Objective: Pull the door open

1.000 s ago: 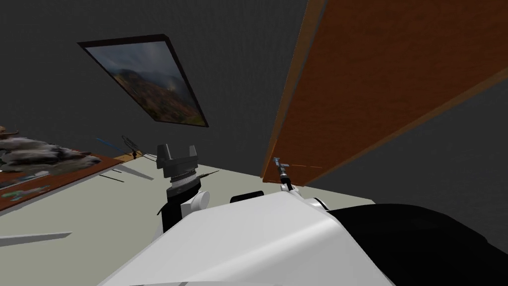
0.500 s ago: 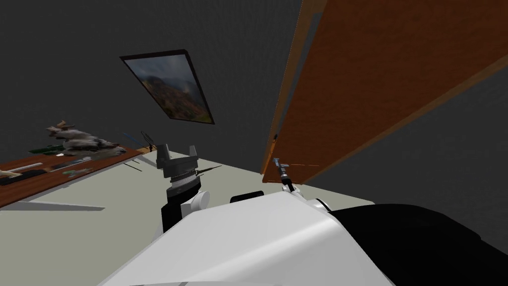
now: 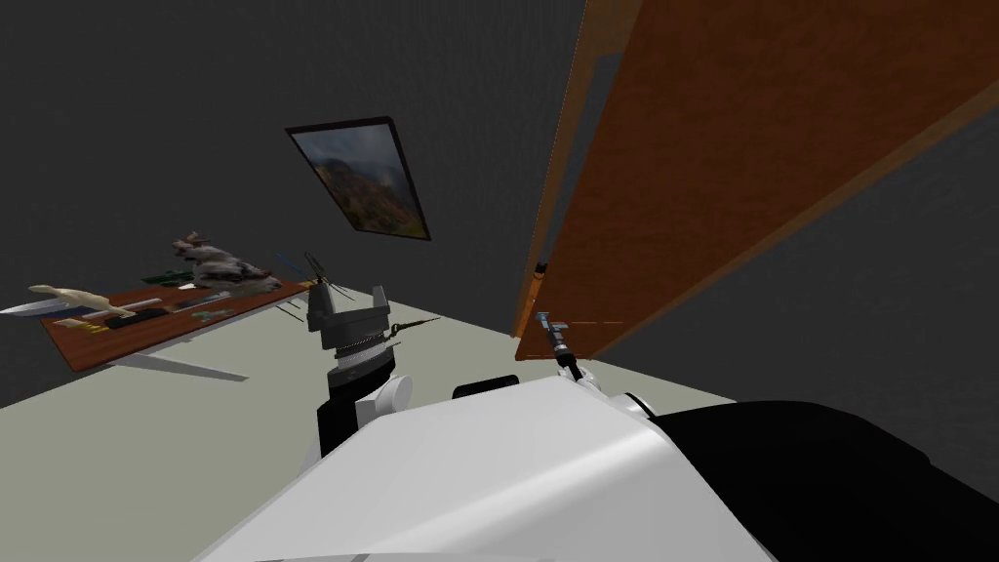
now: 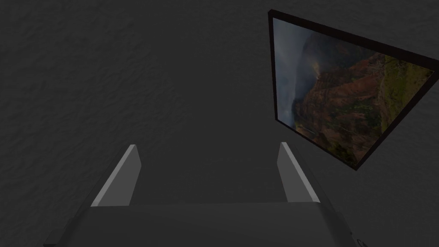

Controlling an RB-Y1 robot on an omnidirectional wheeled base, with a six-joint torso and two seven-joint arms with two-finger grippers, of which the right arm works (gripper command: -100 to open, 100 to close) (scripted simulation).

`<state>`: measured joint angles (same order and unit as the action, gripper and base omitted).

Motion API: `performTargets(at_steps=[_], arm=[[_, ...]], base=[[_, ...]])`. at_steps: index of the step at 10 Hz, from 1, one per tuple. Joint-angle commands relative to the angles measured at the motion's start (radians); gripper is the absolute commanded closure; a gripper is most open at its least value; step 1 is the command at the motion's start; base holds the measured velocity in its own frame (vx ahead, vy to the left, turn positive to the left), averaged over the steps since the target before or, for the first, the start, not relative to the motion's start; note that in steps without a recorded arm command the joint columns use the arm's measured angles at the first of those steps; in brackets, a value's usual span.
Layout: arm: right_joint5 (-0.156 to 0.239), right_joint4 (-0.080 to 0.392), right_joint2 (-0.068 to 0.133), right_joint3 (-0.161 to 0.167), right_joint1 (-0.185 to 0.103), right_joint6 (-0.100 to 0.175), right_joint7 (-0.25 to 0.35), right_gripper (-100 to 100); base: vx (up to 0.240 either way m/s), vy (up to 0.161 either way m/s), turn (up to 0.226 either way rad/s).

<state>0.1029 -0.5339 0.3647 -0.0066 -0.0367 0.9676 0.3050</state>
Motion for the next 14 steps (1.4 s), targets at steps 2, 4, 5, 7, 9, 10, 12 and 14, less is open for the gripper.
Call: performTargets(at_steps=[2,4,5,7,9,10,12,14], arm=[[-0.015,-0.001,0.021,0.026,0.018,0.03,0.033,100],[-0.027,-0.004,0.036,0.045,0.032,0.051,0.057,100],[-0.024,-0.003,0.031,0.041,0.026,0.042,0.049,100],[-0.035,0.009,0.049,0.059,0.05,0.087,0.074,100],[-0.043,0.017,0.067,0.072,0.07,0.126,0.095,100],[-0.048,0.024,0.081,0.082,0.085,0.156,0.111,100],[-0.056,0.032,0.099,0.095,0.104,0.194,0.131,100],[-0.057,0.034,0.103,0.099,0.109,0.204,0.136,100]], base=[[-0.214,-0.049,0.095],[-0.241,-0.066,0.091],[-0.102,-0.034,0.026],[-0.183,-0.076,0.177],[-0.212,-0.063,0.117],[-0.219,-0.076,0.202],[-0.224,-0.087,0.156],[-0.164,-0.036,0.038]])
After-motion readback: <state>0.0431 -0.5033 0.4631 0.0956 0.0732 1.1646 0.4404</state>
